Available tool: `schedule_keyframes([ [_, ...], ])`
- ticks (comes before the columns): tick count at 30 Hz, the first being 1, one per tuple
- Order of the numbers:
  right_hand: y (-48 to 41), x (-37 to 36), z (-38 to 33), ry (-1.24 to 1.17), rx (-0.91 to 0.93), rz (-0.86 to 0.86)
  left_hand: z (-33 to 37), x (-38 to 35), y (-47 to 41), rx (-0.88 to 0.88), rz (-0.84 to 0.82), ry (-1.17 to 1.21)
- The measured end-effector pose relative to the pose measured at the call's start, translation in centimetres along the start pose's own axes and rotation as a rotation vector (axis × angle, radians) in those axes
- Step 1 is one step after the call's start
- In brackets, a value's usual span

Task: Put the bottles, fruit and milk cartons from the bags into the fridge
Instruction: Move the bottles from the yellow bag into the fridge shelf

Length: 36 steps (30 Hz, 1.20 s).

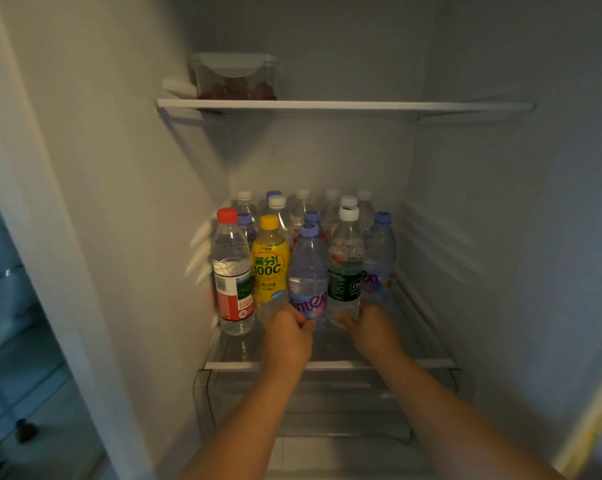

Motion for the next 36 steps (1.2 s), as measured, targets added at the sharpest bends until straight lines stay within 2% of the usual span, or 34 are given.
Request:
schedule_keyframes([
  [5,0.4,0.0,0.1,-0.011,-0.01,-0.021,0.8,0.6,1.1,-0.076,0.038,-0.014],
  [8,2.1,1.4,-1.0,-0.022,0.042,0.102,2.5,2.5,3.2,-0.31,0.172,0.013],
  [11,6.8,3.1,-2.9,0.25,0.187,0.316,3.5,3.5,5.3,-0.558,0.277,-0.032],
  [13,10.2,3.1,-3.5,0.443,0.213,0.386,3.4,3.3,5.8,-0.604,0.288,-0.096],
  [16,13.9,1.7,-2.6,0.548,0.154,0.352,2.2,3.2,6.5,-0.572,0.288,-0.206],
  [21,17.9,0.6,-0.9,0.581,0.089,0.185,-2.1,2.6,10.1,-0.512,0.217,-0.368],
  [26,20.2,0.9,-0.6,0.539,0.016,0.041,-6.0,2.5,14.2,-0.381,-0.036,-0.559],
  [30,22.8,0.6,-0.8,0.437,-0.105,-0.228,-7.2,3.8,18.2,-0.138,-0.232,-0.678],
  [36,30.6,0.2,-2.3,0.263,-0.028,-0.37,-8.7,7.7,29.1,0.046,-0.134,-0.687],
])
Point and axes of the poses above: each hand's wrist, its own y-axis away from the middle knuckle, its own x-axis out of the back of the hand, z = x × y, the point moved 5 cm from there along -y, towards the middle knuckle, and after that the axes turned 6 degrees about x, right-handed, at the moved point
